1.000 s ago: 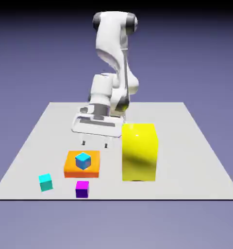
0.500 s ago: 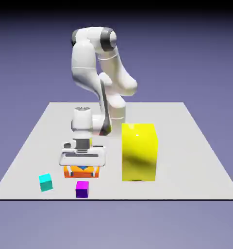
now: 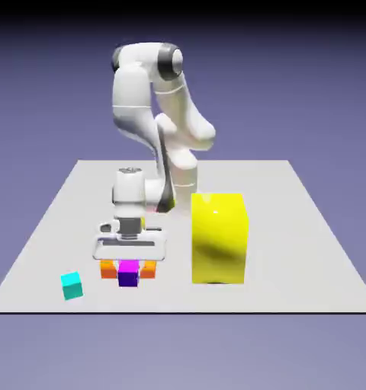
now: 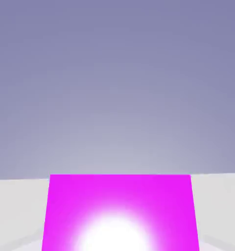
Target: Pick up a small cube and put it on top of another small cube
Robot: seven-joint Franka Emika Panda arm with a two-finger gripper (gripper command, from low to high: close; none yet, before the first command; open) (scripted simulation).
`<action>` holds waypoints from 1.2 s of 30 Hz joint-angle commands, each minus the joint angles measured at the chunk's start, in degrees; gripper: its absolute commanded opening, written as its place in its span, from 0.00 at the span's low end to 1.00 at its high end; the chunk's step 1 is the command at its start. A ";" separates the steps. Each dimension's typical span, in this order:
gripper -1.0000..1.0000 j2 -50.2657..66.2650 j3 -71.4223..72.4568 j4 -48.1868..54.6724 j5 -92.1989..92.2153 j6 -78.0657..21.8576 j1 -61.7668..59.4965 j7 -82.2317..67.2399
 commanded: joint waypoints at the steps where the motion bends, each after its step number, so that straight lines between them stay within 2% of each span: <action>1: 0.00 -0.89 -1.73 -0.10 1.02 -1.20 1.53 -2.56; 36: 0.00 -32.06 -62.00 -3.52 34.61 -43.18 55.08 -89.77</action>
